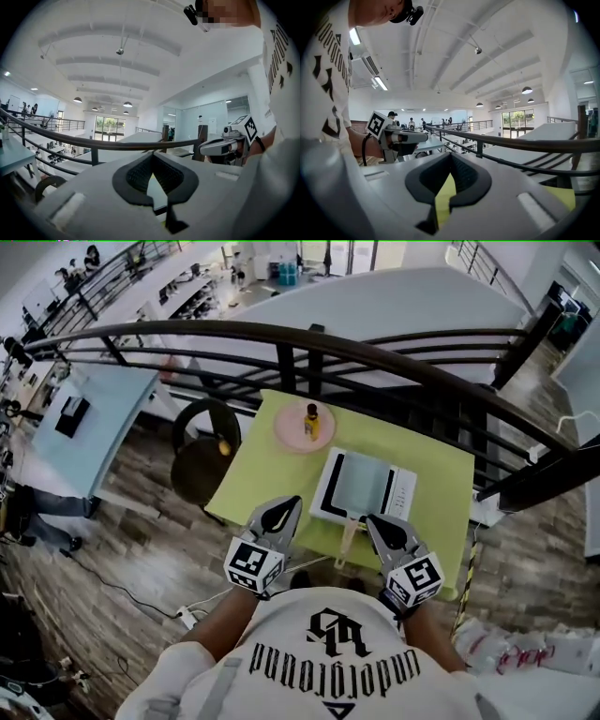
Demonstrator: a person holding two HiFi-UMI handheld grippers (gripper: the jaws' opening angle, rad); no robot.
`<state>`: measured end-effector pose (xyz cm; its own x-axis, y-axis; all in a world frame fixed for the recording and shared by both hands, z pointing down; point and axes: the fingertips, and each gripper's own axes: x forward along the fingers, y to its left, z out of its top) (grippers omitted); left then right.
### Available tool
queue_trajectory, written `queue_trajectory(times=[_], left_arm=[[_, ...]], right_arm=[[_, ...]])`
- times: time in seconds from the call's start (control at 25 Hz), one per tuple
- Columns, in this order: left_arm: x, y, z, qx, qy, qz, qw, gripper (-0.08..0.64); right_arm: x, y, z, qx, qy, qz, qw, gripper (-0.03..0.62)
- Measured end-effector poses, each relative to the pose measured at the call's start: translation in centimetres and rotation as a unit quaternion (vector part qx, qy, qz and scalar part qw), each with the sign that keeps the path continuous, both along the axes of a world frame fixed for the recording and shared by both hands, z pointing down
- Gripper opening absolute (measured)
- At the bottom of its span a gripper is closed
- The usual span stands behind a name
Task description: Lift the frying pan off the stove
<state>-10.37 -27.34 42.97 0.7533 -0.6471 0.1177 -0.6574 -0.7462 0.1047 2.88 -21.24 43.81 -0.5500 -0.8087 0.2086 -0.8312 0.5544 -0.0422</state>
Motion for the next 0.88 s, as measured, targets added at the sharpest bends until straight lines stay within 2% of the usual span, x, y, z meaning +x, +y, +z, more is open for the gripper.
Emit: queue_trajectory(times=[0.28, 0.52, 0.88], left_arm=[[1.0, 0.3, 0.0, 0.001, 0.002, 0.084, 0.9965, 0.005], [0.9, 0.8, 0.4, 0.003, -0.001, 0.128, 0.9918, 0.005], [3.1, 1.5, 4.3, -0.051, -0.011, 0.171, 0.9839, 0.005]], right_arm=[[-1.0, 0.9, 0.2, 0.001, -0.006, 0.057, 0.998, 0.002], [-1.9, 1.4, 0.6, -0.001, -0.003, 0.094, 0.996, 0.002], [-1.0, 2.0, 3.8, -0.039, -0.016, 0.113, 0.993, 0.002]])
